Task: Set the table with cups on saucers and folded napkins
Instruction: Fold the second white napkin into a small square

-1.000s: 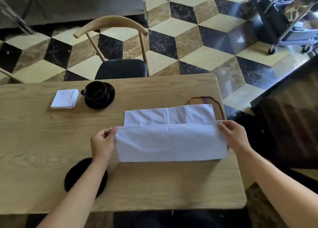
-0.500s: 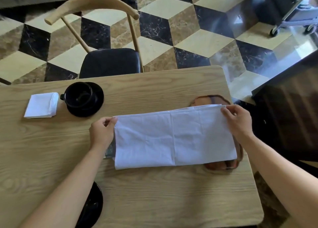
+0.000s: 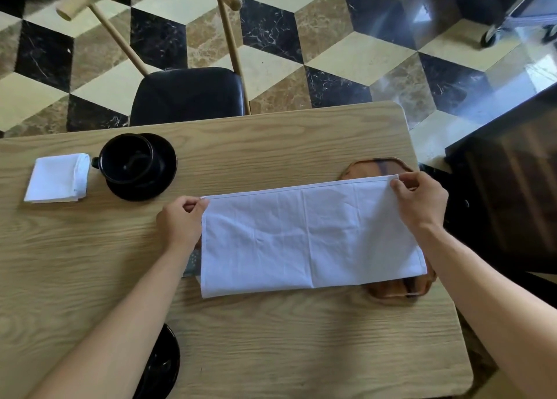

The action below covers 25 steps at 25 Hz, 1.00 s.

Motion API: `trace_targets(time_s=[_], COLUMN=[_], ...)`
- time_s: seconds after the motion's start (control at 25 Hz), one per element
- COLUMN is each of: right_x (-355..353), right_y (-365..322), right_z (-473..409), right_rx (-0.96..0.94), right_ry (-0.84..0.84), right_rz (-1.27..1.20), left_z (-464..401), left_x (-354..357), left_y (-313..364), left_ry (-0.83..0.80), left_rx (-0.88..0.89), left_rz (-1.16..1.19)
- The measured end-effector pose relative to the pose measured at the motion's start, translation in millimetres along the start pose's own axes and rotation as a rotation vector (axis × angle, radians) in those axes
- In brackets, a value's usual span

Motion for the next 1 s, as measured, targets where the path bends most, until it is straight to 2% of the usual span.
trace_targets(time_s=[0.2,0.28,0.32,0.4,0.44,0.52,0.6,0.68,0.88,1.0], right_x=[0,-6,-4,19,41,94,131,148,165,152], right_y=[-6,-24,-42,-81,-96,-113,-110,-93,-54,-34], right_z=[2,16,34,94,134,221,292,323,325,309], right_rx=[-0.039,-0.186,-0.311,-0.575,-0.687,-0.897,-1.049,-1.093,-1.092,-1.087], right_ry=[0.054,0.136,0.172,0.123,0.024,-0.230,-0.400,-0.457,-0.562,-0.534], right_rz=[0.081,0.252,0.317,0.304,0.265,0.258,0.336,0.389,0.560,0.630], left_z=[2,13,26,75,108,167,202,214,215,213], left_x=[2,-6,-8,4,19,43,47,43,37,36], left_y=[5,15,24,46,47,29,5,-18,-51,-63], left_ry=[0.014,0.074,0.113,0.082,-0.014,-0.216,-0.318,-0.366,-0.435,-0.482], left_rx=[0.022,0.068,0.152,0.478,0.640,0.778,0.756,0.684,0.591,0.612], left_rz=[-0.023,-0.110,-0.190,-0.371,-0.445,-0.532,-0.587,-0.655,-0.833,-0.889])
Point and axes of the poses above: each hand's wrist, its own z-axis away from the middle knuckle, its own x-axis out of the palm, y = z × x, the point moved 9 cm from there along -z, towards the middle knuckle, and after that the axes turned 5 degrees about z, right-handed, at the moved point
